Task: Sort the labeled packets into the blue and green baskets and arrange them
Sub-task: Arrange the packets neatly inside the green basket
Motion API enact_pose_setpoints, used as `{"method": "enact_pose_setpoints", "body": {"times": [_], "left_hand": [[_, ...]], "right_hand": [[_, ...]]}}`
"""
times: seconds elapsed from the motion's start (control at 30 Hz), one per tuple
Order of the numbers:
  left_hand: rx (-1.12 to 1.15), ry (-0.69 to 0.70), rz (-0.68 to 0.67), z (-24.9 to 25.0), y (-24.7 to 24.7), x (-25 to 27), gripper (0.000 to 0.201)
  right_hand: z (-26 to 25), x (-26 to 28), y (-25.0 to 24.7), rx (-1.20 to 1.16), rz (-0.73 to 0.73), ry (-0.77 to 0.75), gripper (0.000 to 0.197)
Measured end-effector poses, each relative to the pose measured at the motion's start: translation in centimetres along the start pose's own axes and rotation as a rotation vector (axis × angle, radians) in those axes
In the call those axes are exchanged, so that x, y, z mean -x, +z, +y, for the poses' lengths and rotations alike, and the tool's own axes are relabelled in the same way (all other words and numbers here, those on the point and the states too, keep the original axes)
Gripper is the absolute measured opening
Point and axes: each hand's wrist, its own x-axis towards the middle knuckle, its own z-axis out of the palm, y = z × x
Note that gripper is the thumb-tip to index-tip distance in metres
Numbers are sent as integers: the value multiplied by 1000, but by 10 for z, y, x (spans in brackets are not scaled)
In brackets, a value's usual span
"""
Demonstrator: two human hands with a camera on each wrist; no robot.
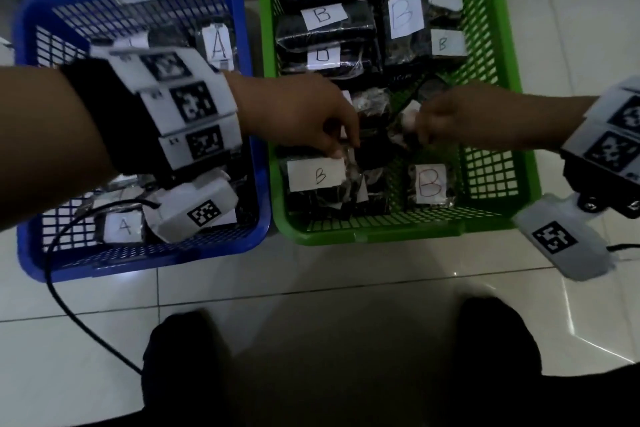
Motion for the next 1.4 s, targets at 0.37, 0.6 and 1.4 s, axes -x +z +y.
{"method": "enact_pose_setpoints", "body": {"times": [0.37,0.6,1.4], "left_hand": [[-411,-23,676,-18,-16,2,37],[-433,-283,590,-46,-25,-1,60],[-308,80,724,26,29,-14,72]], "right_hand": [[15,-10,17,306,-89,-77,22],[-9,-6,8,40,-64,-94,16],[18,7,-50,-243,9,39,18]]}}
